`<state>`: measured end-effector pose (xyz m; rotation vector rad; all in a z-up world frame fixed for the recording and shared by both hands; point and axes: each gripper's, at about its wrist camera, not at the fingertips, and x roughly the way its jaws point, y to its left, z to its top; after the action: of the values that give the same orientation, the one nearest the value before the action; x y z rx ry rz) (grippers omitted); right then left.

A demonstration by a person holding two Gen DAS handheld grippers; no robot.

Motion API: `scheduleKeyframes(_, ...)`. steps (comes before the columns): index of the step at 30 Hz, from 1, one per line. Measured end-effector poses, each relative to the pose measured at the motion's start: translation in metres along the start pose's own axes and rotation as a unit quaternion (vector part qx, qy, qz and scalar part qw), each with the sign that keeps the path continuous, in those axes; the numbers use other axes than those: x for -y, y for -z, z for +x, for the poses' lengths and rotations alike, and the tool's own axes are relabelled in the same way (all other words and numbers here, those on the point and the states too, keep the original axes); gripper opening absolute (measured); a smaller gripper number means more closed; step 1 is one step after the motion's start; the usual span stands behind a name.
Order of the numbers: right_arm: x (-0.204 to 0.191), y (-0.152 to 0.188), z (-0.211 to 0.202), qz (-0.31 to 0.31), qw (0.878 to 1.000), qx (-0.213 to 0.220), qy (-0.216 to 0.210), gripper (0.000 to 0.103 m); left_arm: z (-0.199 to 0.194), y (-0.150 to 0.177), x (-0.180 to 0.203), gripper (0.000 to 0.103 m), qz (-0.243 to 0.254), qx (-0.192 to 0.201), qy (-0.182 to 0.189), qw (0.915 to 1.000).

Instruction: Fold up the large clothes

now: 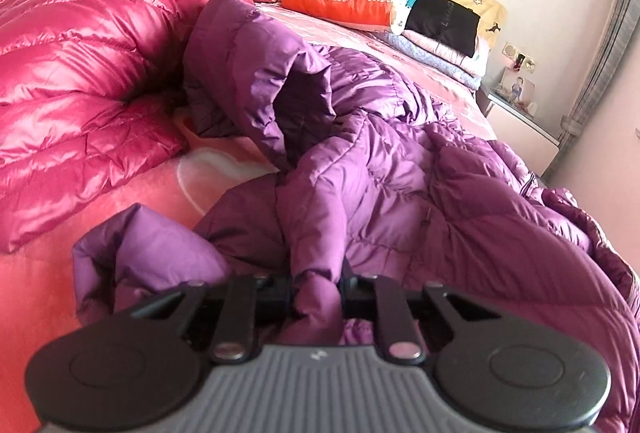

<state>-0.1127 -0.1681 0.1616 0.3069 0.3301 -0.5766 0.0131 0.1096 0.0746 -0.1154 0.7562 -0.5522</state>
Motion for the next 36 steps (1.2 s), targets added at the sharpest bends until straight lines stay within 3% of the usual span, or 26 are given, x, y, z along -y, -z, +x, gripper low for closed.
scheduleKeyframes(5,0.075,0.025,0.019,0.122,0.992,-0.025,0.015,0.103,-0.005,0.002,0.002,0.016,-0.004,0.005,0.003,1.0)
scheduleKeyframes(10,0.134,0.062,0.044,0.211,0.976,-0.048,0.018,0.103,-0.013,0.005,0.008,0.016,0.01,0.005,-0.001,0.9999)
scheduleKeyframes(17,0.171,0.082,0.091,0.289,0.955,-0.069,0.004,0.103,-0.031,0.012,0.016,0.016,0.026,-0.001,-0.008,0.9996)
scheduleKeyframes(21,0.182,0.093,0.114,0.314,0.945,-0.089,-0.029,0.103,-0.047,0.009,0.021,0.016,0.021,0.01,-0.024,0.9994)
scheduleKeyframes(25,0.183,0.095,0.144,0.346,0.922,-0.13,-0.115,0.103,-0.061,-0.004,0.027,0.017,0.009,0.023,-0.038,0.9989)
scheduleKeyframes(28,0.174,0.093,0.161,0.344,0.919,-0.147,-0.125,0.103,-0.064,-0.021,0.03,0.019,-0.005,0.034,-0.031,0.9989)
scheduleKeyframes(36,0.175,0.079,0.161,0.388,0.884,-0.124,-0.23,0.103,-0.022,-0.065,0.064,0.048,0.023,0.026,-0.022,0.9992)
